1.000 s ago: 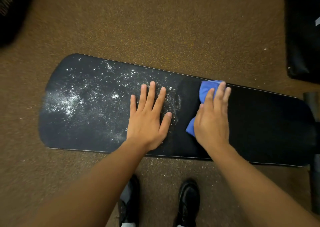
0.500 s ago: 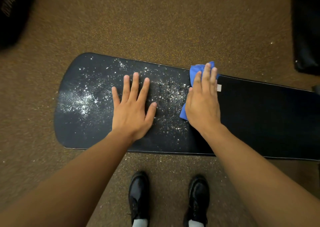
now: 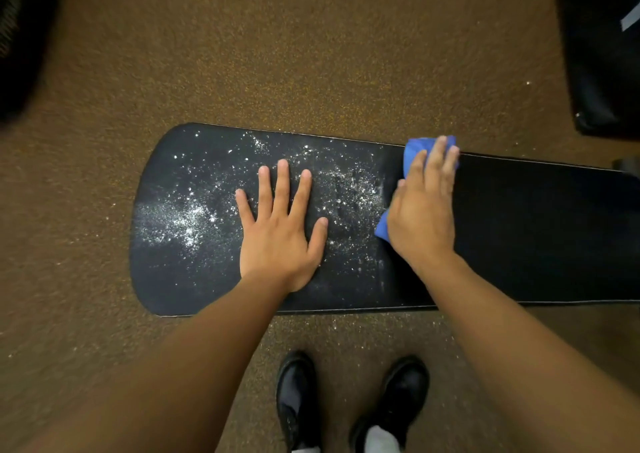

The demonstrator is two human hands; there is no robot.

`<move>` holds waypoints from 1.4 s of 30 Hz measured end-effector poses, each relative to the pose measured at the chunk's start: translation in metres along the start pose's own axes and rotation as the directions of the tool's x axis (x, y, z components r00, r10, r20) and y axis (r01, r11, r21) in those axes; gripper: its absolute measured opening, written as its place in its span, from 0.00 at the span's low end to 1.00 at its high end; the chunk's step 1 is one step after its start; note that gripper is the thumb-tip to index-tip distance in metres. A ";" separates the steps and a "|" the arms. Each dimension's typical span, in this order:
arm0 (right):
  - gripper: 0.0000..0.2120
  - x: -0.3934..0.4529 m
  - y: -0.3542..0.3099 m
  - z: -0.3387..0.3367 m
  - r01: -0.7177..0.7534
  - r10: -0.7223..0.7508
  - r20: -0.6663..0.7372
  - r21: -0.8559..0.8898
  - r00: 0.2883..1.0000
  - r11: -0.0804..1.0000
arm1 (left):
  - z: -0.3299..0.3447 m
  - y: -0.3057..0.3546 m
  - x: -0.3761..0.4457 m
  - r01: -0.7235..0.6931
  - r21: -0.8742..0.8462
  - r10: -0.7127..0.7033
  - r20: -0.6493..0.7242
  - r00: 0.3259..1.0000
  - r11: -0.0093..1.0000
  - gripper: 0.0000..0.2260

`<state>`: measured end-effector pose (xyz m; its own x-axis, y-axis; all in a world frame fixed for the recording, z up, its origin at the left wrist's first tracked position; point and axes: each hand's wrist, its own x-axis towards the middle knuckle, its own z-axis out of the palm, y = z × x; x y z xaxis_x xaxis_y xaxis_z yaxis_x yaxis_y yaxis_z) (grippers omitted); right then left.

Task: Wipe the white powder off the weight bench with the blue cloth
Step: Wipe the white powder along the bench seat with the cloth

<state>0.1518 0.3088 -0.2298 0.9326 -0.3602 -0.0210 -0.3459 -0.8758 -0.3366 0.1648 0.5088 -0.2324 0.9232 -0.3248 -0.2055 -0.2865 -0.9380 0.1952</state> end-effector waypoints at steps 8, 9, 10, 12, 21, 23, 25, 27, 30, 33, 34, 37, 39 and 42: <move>0.25 -0.069 0.008 0.004 0.317 -0.309 0.122 -0.057 0.943 0.947 | 0.001 0.000 -0.001 -0.005 -0.003 0.005 -0.005 1.000 1.000 0.31; 0.25 -0.065 0.017 -0.001 0.265 -0.257 0.112 -0.062 0.960 0.962 | 0.001 0.000 -0.001 -0.005 -0.002 0.005 -0.008 1.000 1.000 0.31; 0.25 -0.055 0.023 -0.005 0.197 -0.190 0.095 -0.067 0.977 0.978 | 0.001 0.000 -0.001 -0.004 0.000 0.004 -0.011 1.000 1.000 0.31; 0.24 -0.026 0.023 -0.007 0.071 -0.069 0.037 -0.052 0.997 0.996 | 0.001 0.000 -0.001 -0.002 0.001 0.002 -0.014 1.000 1.000 0.31; 0.26 -0.058 -0.018 0.011 0.360 -0.355 0.118 -0.028 0.927 0.932 | 0.003 0.000 0.000 0.003 0.005 -0.003 -0.025 1.000 1.000 0.31; 0.26 -0.078 0.002 0.004 0.404 -0.397 0.154 -0.015 0.905 0.915 | 0.003 -0.001 0.000 0.006 0.004 -0.006 -0.027 1.000 1.000 0.31; 0.25 -0.070 0.021 -0.005 0.323 -0.317 0.138 -0.025 0.939 0.946 | 0.003 0.000 -0.001 0.004 0.007 -0.004 -0.026 1.000 1.000 0.31; 0.25 -0.044 0.026 -0.008 0.197 -0.191 0.098 -0.056 0.977 0.979 | 0.003 0.000 -0.001 0.004 0.007 -0.003 -0.026 1.000 1.000 0.31; 0.24 0.001 0.001 0.002 0.083 -0.082 0.016 -0.015 0.996 0.996 | 0.002 0.001 -0.001 0.005 0.009 -0.005 -0.028 1.000 1.000 0.31; 0.25 0.004 -0.032 0.015 0.140 -0.140 0.012 -0.007 0.990 0.990 | 0.003 0.000 -0.001 0.006 0.017 -0.006 -0.025 1.000 1.000 0.31; 0.26 -0.007 -0.038 0.018 0.188 -0.187 0.032 -0.018 0.982 0.982 | 0.003 0.000 -0.001 0.006 0.018 -0.005 -0.025 1.000 1.000 0.31; 0.28 -0.057 -0.033 0.015 0.372 -0.366 0.121 -0.030 0.923 0.928 | 0.003 0.000 -0.001 0.002 0.015 -0.001 -0.025 1.000 1.000 0.31; 0.28 -0.079 -0.017 0.008 0.415 -0.408 0.163 -0.008 0.898 0.910 | 0.002 0.000 -0.001 0.003 0.009 -0.003 -0.024 1.000 1.000 0.31; 0.26 -0.066 0.004 0.000 0.307 -0.300 0.152 -0.025 0.942 0.951 | 0.001 0.001 -0.001 0.008 0.005 -0.008 -0.021 1.000 1.000 0.31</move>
<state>0.0890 0.3288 -0.2294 0.9977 -0.0278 -0.0616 -0.0452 -0.9519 -0.3031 0.1635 0.5082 -0.2335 0.9305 -0.3150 -0.1869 -0.2806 -0.9410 0.1889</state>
